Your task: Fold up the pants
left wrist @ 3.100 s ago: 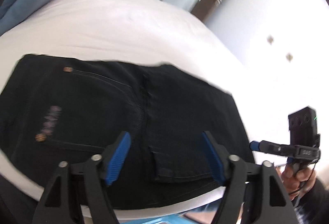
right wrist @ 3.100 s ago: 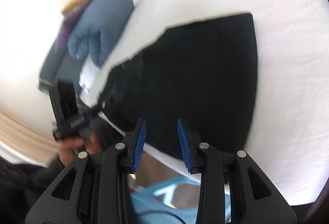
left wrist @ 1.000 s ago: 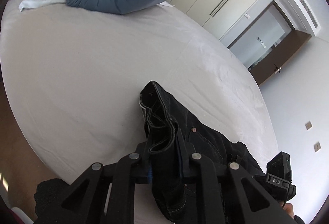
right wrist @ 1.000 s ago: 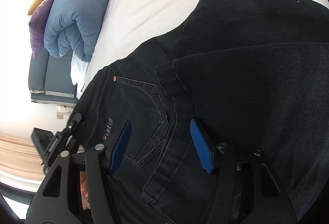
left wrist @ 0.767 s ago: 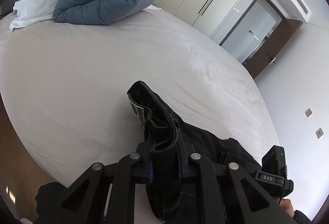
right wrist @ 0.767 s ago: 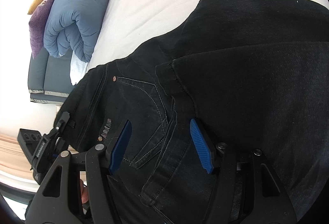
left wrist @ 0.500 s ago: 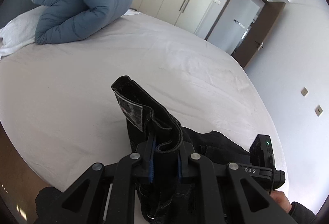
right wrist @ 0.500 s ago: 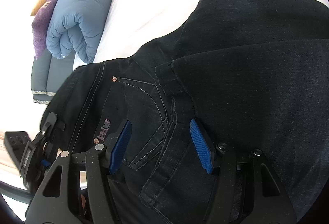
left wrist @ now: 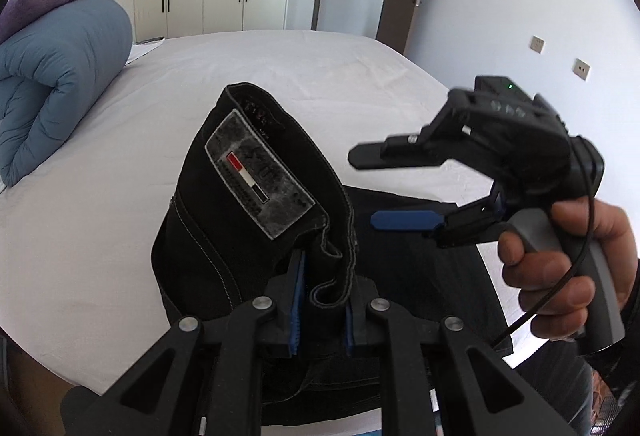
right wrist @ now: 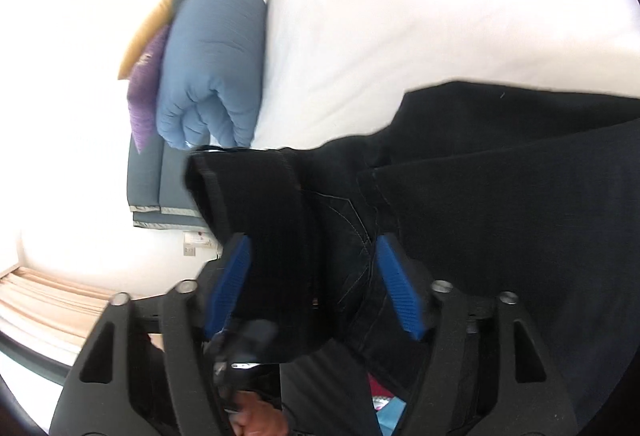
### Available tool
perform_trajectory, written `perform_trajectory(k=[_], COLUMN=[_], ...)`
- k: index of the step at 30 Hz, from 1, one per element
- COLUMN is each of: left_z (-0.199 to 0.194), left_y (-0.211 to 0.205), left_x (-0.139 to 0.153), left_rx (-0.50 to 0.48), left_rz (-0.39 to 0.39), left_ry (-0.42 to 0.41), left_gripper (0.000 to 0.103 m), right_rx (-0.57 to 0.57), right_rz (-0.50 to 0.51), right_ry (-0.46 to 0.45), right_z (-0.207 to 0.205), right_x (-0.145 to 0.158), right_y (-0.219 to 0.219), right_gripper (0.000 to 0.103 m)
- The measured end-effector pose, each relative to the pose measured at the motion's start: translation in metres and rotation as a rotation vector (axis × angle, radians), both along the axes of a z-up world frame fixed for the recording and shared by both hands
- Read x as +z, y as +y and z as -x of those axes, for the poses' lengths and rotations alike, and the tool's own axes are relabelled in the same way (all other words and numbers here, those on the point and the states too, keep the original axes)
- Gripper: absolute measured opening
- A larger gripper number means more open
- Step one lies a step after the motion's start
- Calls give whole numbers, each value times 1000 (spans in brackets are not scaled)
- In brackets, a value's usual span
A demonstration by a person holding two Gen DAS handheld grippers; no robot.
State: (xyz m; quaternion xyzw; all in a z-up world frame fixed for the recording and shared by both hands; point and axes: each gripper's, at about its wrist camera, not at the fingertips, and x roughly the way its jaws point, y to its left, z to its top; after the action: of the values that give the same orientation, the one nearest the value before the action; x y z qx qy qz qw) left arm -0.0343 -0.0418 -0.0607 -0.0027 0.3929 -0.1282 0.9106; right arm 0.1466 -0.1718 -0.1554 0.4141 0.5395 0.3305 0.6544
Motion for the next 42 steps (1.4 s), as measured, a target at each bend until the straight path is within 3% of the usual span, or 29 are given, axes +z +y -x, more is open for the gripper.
perform_trajectory(k=[4, 14, 15, 18, 21, 26, 35, 42], left_z=[1, 18, 20, 21, 20, 29, 31, 29], left_y=[-16, -54, -59, -66, -73, -96, -150, -167], left_x=[-8, -23, -25, -27, -28, -29, -32, -45], left_rx=[-40, -156, -170, -205, -250, -347, -509, -528], left_rz=[-46, -189, -196, -208, -214, -233, -257, -242], left_ry=[8, -10, -9, -7, -6, -16, -21, 34], left_gripper=[16, 16, 16, 16, 16, 16, 13, 12], right_rx=[0, 123, 132, 150, 121, 52, -57, -64], right_rz=[4, 228, 270, 367, 402, 431, 410, 402], right_ry=[-52, -141, -153, -174, -177, -170, -125, -119], right_z=[17, 25, 25, 28, 35, 53, 69, 69], right_x=[17, 35, 36, 36, 30, 20, -10, -29], right_y=[-14, 16, 18, 17, 3, -33, -105, -121], right_gripper=[74, 75, 73, 37, 24, 16, 13, 12])
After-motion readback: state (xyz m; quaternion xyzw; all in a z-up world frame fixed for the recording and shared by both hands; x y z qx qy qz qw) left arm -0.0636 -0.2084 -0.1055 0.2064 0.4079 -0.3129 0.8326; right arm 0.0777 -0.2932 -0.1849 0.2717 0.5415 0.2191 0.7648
